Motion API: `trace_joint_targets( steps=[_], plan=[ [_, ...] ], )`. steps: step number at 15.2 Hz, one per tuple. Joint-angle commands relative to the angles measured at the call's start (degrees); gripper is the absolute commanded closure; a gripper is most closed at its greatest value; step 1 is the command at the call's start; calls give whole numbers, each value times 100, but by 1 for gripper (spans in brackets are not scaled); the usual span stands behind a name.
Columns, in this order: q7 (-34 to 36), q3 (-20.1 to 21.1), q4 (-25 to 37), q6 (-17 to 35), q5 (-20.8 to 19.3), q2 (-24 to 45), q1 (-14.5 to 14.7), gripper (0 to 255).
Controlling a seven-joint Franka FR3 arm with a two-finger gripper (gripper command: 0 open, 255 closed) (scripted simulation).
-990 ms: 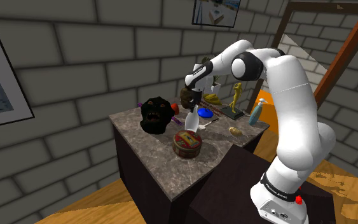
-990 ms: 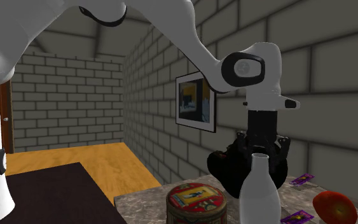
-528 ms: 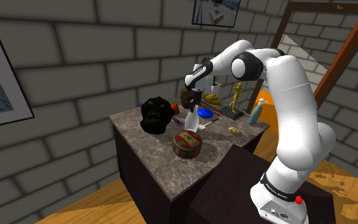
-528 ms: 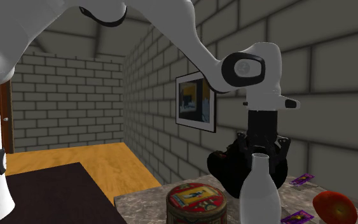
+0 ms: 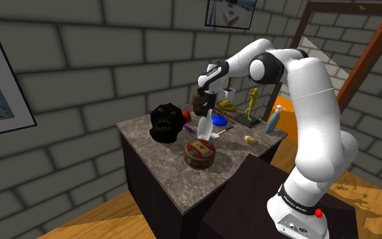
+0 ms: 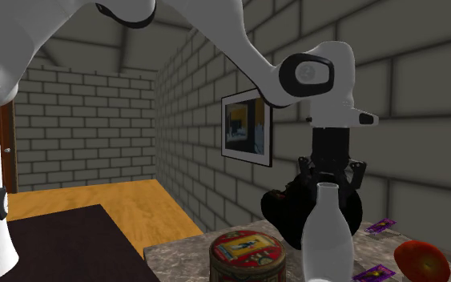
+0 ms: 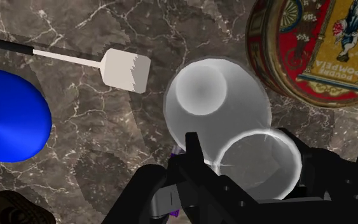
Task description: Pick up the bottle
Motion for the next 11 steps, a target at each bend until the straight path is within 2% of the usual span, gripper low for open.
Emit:
trace_joint_targets(
  steps=[1, 11],
  plan=[
    [7, -17, 10, -107, -21, -100, 9, 255],
    [46, -73, 116, -553, -101, -443, 43, 255]
  ],
)
